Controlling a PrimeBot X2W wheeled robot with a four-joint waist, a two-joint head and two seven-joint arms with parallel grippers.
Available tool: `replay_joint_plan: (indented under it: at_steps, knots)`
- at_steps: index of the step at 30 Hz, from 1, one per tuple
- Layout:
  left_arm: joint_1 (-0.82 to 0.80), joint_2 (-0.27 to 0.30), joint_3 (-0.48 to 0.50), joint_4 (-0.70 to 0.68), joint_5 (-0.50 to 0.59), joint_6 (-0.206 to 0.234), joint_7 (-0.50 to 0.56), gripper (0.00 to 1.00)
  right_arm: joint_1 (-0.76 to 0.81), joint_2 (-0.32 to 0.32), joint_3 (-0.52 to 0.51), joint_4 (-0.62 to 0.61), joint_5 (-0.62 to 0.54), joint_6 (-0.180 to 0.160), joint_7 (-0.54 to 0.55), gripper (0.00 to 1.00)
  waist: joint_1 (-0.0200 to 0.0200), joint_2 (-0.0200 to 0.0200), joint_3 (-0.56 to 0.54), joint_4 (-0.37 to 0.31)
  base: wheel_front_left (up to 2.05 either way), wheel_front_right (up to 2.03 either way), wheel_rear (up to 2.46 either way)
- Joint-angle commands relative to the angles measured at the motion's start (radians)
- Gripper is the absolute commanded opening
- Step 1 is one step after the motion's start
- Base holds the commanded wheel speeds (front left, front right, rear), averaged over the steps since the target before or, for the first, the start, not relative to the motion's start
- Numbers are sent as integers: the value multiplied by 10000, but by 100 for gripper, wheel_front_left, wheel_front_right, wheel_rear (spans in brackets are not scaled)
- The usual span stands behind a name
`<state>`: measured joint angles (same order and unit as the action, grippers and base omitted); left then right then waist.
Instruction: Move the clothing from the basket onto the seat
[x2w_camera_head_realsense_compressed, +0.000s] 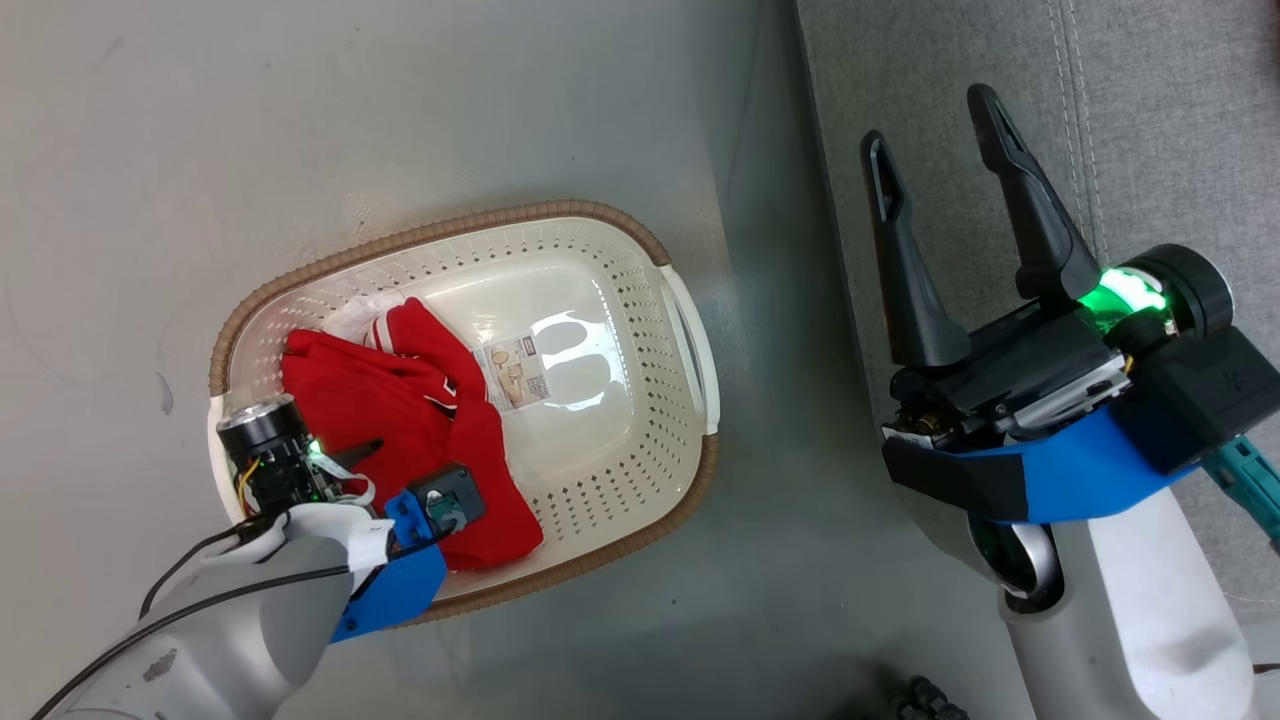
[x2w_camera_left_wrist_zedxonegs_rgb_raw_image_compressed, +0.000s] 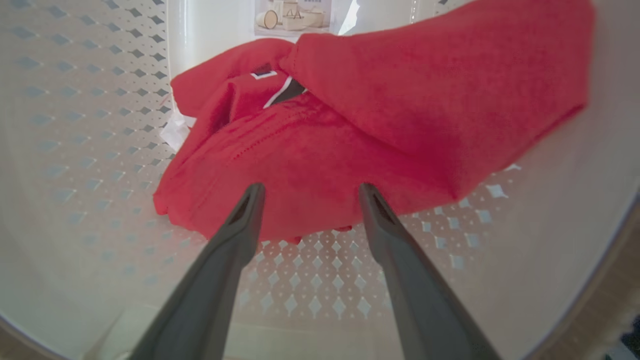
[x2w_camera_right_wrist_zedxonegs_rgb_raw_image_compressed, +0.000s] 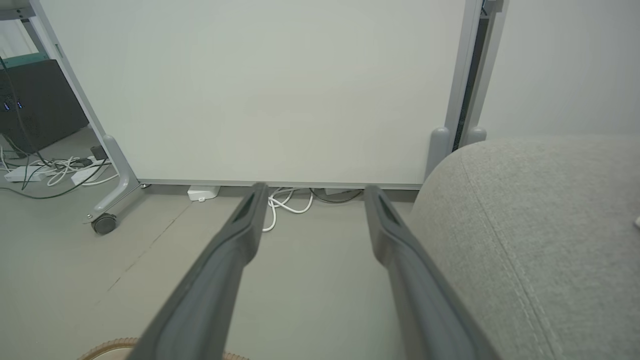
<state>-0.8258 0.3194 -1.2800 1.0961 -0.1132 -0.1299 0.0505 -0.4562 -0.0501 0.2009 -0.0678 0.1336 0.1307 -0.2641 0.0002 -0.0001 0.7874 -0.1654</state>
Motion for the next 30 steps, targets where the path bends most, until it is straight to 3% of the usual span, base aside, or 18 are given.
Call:
replay_joint_plan:
  at_steps: [1, 10, 30]
  knots:
    - [30, -74, -25, -39, 150, -10, 168, 100, -110, -5, -20, -5, 50, 1, -6, 100, -2, 1, -23, -5, 0, 0, 0]
    - [426, 3, -26, 173, 617, -8, 479, 100, -98, -5, 50, -10, 163, 1, -6, 100, -2, 1, -49, -232, 0, 0, 0]
    - [-735, -122, -28, 1006, 693, -9, 408, 100, 32, -4, -237, -385, -29, 1, -6, 100, -2, 1, 1242, -426, 0, 0, 0]
